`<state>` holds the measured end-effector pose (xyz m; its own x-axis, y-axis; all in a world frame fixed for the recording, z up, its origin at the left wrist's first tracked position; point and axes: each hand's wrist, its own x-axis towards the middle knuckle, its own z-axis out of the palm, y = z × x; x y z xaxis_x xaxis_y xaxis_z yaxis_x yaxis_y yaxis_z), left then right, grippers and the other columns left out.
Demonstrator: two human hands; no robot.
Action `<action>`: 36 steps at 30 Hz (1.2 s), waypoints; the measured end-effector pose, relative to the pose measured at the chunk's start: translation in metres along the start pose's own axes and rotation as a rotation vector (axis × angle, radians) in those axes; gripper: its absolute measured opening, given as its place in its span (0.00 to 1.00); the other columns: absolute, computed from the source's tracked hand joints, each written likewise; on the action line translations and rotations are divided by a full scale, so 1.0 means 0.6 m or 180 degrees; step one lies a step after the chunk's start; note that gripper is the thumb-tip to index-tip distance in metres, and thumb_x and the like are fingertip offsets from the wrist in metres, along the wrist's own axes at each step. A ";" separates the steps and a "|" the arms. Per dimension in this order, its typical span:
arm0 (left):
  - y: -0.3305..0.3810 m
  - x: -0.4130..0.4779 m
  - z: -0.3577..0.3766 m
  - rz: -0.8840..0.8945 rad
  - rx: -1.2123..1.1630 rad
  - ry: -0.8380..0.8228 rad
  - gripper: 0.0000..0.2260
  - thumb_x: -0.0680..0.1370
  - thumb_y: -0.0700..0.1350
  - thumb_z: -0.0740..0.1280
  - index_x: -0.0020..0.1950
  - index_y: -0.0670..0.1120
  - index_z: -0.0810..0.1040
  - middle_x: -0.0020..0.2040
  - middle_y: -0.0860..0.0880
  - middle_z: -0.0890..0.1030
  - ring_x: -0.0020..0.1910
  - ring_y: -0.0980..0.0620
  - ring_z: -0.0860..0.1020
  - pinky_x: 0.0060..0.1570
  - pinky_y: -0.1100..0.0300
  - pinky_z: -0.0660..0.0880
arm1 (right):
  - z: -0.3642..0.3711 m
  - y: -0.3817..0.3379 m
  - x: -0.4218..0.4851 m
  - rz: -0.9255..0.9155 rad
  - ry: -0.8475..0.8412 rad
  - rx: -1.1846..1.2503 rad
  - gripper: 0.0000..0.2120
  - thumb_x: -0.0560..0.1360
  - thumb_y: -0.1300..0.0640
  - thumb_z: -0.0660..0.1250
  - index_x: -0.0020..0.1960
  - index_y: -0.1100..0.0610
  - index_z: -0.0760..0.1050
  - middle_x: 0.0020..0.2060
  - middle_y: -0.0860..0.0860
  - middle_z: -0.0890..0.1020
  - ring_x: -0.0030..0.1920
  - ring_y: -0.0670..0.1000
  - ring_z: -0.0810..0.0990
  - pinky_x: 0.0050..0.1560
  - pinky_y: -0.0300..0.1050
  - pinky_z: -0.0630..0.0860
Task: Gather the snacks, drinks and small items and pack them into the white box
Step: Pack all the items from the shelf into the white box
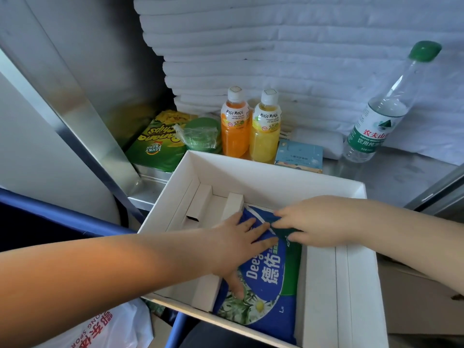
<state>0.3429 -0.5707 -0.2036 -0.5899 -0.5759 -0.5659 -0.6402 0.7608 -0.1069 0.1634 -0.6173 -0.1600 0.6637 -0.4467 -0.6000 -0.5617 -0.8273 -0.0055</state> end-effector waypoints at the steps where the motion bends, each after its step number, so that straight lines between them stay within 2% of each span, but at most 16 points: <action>1: -0.008 -0.008 -0.004 -0.0089 0.0124 0.0191 0.47 0.72 0.68 0.63 0.77 0.48 0.39 0.77 0.43 0.40 0.75 0.42 0.41 0.71 0.43 0.38 | -0.007 0.002 -0.005 -0.0012 0.0388 -0.0011 0.18 0.81 0.50 0.54 0.69 0.50 0.67 0.65 0.48 0.71 0.63 0.50 0.72 0.60 0.49 0.72; 5: -0.052 -0.075 -0.029 -0.0594 0.0124 0.1363 0.33 0.77 0.64 0.56 0.76 0.50 0.52 0.78 0.46 0.51 0.76 0.46 0.46 0.70 0.49 0.38 | -0.025 0.014 -0.028 -0.0320 0.2230 -0.0458 0.15 0.78 0.54 0.56 0.61 0.52 0.75 0.60 0.50 0.77 0.60 0.51 0.75 0.58 0.49 0.75; 8: -0.084 -0.121 -0.043 -0.1013 0.0381 0.2202 0.26 0.75 0.58 0.60 0.71 0.49 0.68 0.73 0.46 0.66 0.73 0.46 0.62 0.69 0.46 0.51 | -0.029 0.024 -0.022 -0.0168 0.2914 -0.0561 0.21 0.78 0.54 0.57 0.70 0.55 0.67 0.70 0.53 0.68 0.69 0.52 0.67 0.67 0.48 0.67; 9: -0.093 -0.130 -0.041 -0.1227 0.0316 0.2290 0.27 0.75 0.57 0.61 0.72 0.48 0.67 0.73 0.45 0.67 0.73 0.44 0.62 0.68 0.44 0.53 | -0.033 0.025 -0.017 -0.0060 0.2906 -0.0558 0.24 0.79 0.51 0.57 0.73 0.55 0.62 0.73 0.54 0.64 0.72 0.53 0.63 0.70 0.48 0.63; 10: -0.101 -0.135 -0.037 -0.1430 0.0142 0.2164 0.30 0.75 0.57 0.61 0.75 0.48 0.61 0.75 0.45 0.62 0.74 0.44 0.57 0.70 0.45 0.50 | -0.036 0.025 -0.012 0.0023 0.2803 -0.0531 0.27 0.79 0.50 0.56 0.76 0.56 0.57 0.74 0.54 0.60 0.73 0.53 0.60 0.71 0.48 0.60; 12: -0.114 -0.132 -0.016 -0.1689 -0.0312 0.1942 0.35 0.78 0.60 0.55 0.75 0.52 0.37 0.77 0.48 0.43 0.75 0.48 0.38 0.69 0.51 0.36 | -0.039 0.028 0.000 0.0081 0.2473 -0.0493 0.32 0.79 0.47 0.56 0.77 0.54 0.46 0.76 0.53 0.55 0.74 0.52 0.58 0.71 0.48 0.57; 13: -0.120 -0.128 -0.004 -0.1731 -0.0480 0.1863 0.35 0.78 0.62 0.53 0.71 0.55 0.29 0.76 0.52 0.35 0.72 0.51 0.31 0.67 0.55 0.30 | -0.039 0.031 0.005 0.0088 0.2320 -0.0454 0.34 0.79 0.47 0.55 0.77 0.52 0.39 0.76 0.51 0.53 0.74 0.51 0.58 0.70 0.46 0.57; 15: -0.128 -0.121 0.008 -0.1719 -0.0670 0.1886 0.35 0.78 0.63 0.51 0.67 0.58 0.24 0.72 0.56 0.30 0.69 0.56 0.26 0.63 0.60 0.28 | -0.035 0.034 0.013 0.0041 0.2179 -0.0334 0.37 0.80 0.47 0.54 0.73 0.46 0.27 0.76 0.47 0.54 0.71 0.48 0.62 0.66 0.43 0.65; 17: -0.132 -0.115 0.014 -0.1715 -0.0788 0.1998 0.35 0.78 0.63 0.52 0.68 0.59 0.26 0.72 0.58 0.30 0.68 0.59 0.25 0.63 0.61 0.29 | -0.029 0.036 0.017 -0.0038 0.2248 -0.0276 0.38 0.80 0.47 0.54 0.71 0.43 0.24 0.74 0.45 0.57 0.67 0.46 0.66 0.60 0.42 0.70; 19: -0.132 -0.112 0.016 -0.1694 -0.0866 0.2116 0.35 0.78 0.62 0.54 0.71 0.59 0.29 0.72 0.60 0.32 0.68 0.60 0.26 0.62 0.62 0.29 | -0.025 0.036 0.020 -0.0046 0.2377 -0.0318 0.39 0.79 0.47 0.56 0.73 0.44 0.27 0.72 0.45 0.61 0.65 0.46 0.70 0.56 0.41 0.73; 22: -0.133 -0.111 0.014 -0.1633 -0.1128 0.2232 0.33 0.78 0.62 0.55 0.76 0.59 0.39 0.72 0.63 0.37 0.70 0.62 0.31 0.65 0.62 0.34 | -0.021 0.034 0.022 0.0021 0.2510 -0.0409 0.41 0.78 0.48 0.60 0.74 0.46 0.30 0.69 0.45 0.67 0.60 0.45 0.74 0.50 0.38 0.74; 24: -0.138 -0.112 0.009 -0.1549 -0.1443 0.2381 0.30 0.78 0.62 0.56 0.76 0.59 0.47 0.75 0.63 0.44 0.72 0.63 0.38 0.68 0.62 0.41 | -0.020 0.034 0.024 0.0059 0.2493 -0.0449 0.41 0.78 0.48 0.61 0.74 0.46 0.31 0.68 0.45 0.68 0.57 0.44 0.75 0.48 0.36 0.72; 27: -0.157 -0.115 -0.002 -0.1590 -0.2005 0.2778 0.29 0.76 0.64 0.55 0.75 0.58 0.56 0.74 0.60 0.58 0.72 0.62 0.56 0.66 0.66 0.55 | -0.020 0.035 0.027 0.0060 0.2373 -0.0313 0.40 0.79 0.49 0.57 0.72 0.43 0.26 0.69 0.43 0.64 0.58 0.43 0.72 0.51 0.36 0.71; 31: -0.224 -0.099 0.002 -0.2255 -0.2299 0.3412 0.21 0.79 0.53 0.58 0.72 0.50 0.65 0.70 0.52 0.69 0.67 0.58 0.67 0.61 0.66 0.62 | -0.025 0.032 0.024 0.0061 0.2252 -0.0097 0.38 0.80 0.47 0.52 0.68 0.39 0.21 0.69 0.43 0.61 0.61 0.44 0.70 0.55 0.40 0.72; 34: -0.273 -0.075 0.020 -0.3042 -0.2198 0.3007 0.22 0.80 0.49 0.59 0.73 0.46 0.62 0.72 0.45 0.66 0.69 0.46 0.66 0.64 0.53 0.66 | -0.026 0.030 0.022 0.0070 0.2195 -0.0055 0.37 0.81 0.46 0.51 0.67 0.39 0.20 0.69 0.43 0.61 0.62 0.45 0.70 0.57 0.41 0.73; 36: -0.298 -0.059 0.031 -0.3314 -0.2016 0.2692 0.24 0.79 0.48 0.60 0.74 0.44 0.60 0.73 0.44 0.64 0.69 0.44 0.64 0.65 0.49 0.65 | -0.027 0.030 0.020 0.0076 0.2160 -0.0014 0.37 0.81 0.46 0.51 0.67 0.39 0.20 0.69 0.43 0.61 0.62 0.45 0.70 0.58 0.41 0.74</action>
<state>0.4873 -0.6809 -0.1796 0.2953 -0.9352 0.1956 -0.9162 -0.2192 0.3353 0.1693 -0.6433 -0.1546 0.8149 -0.5786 0.0350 -0.5791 -0.8152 0.0056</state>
